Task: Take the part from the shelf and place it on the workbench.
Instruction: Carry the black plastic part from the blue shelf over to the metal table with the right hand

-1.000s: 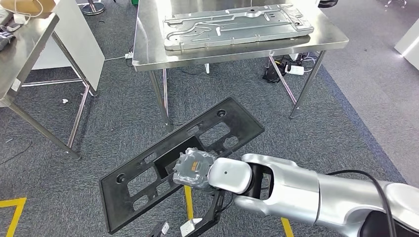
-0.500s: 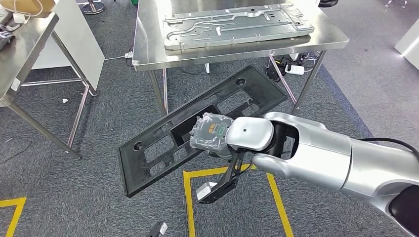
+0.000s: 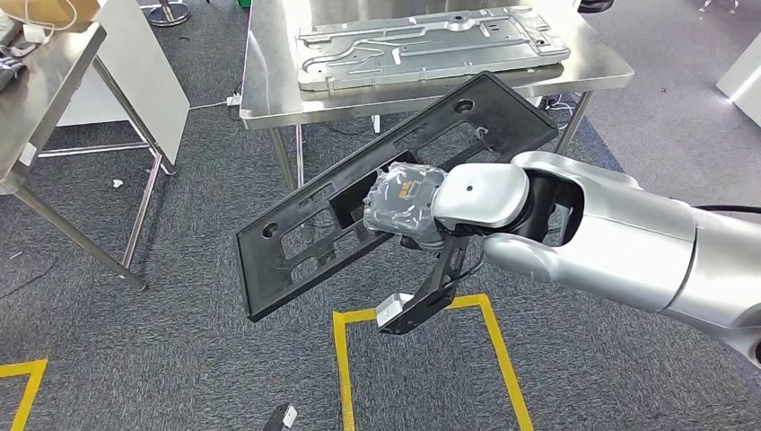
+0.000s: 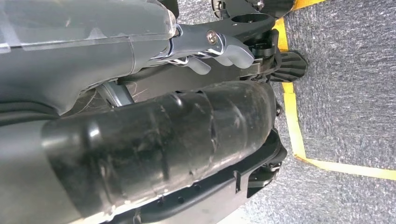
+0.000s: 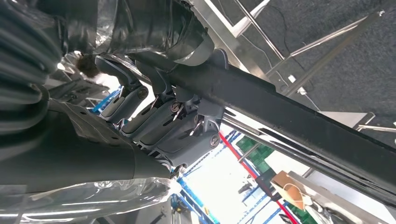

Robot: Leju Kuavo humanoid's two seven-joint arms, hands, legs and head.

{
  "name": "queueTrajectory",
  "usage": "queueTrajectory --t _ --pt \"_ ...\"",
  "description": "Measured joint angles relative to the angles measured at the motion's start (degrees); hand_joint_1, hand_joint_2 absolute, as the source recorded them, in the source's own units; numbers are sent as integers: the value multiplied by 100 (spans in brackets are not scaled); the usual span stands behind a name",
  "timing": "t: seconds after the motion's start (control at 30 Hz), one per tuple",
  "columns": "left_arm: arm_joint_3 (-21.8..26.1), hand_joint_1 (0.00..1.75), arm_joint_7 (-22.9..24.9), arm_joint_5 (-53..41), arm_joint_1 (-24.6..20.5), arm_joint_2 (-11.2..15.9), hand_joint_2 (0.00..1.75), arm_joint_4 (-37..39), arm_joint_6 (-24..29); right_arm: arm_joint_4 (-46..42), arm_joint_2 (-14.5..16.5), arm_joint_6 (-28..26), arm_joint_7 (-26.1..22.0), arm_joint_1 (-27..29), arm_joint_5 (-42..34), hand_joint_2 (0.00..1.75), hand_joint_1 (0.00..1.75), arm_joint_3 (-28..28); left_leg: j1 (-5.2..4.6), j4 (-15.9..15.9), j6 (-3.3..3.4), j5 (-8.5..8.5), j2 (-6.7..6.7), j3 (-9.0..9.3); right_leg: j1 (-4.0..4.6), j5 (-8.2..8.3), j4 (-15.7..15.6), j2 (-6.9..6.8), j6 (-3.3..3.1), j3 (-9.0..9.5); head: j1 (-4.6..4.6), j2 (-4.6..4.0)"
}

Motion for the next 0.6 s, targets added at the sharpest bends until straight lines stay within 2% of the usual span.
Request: queueTrajectory --t 0.33,0.4,0.47,0.53,0.6 --pt "241 0 13 0 33 26 0 0 10 -4 -91 90 -4 -200 -163 175 175 9 -9 67 33 -27 3 -46 -30 21 -15 -3 33 -4 -3 0" --pt "295 0 19 0 37 37 0 0 13 -7 -117 90 -4 -207 -172 175 175 9 -13 72 60 -24 4 -63 -31 53 -12 -2 65 -2 -4 0" --pt "327 0 19 0 44 46 0 -1 12 -9 -153 91 -4 -222 -184 175 175 9 13 8 130 -27 5 -31 -25 100 55 0 104 -23 0 0" --pt "351 0 18 0 51 48 0 -3 11 -11 -206 93 -2 -255 -216 175 175 13 44 -63 211 -42 10 68 -19 26 307 14 112 -159 20 -1" --pt "373 0 18 0 55 46 0 -4 12 -14 -244 95 -6 -283 -244 175 175 23 46 -75 243 -61 22 147 -15 -229 895 39 122 -508 38 -2"
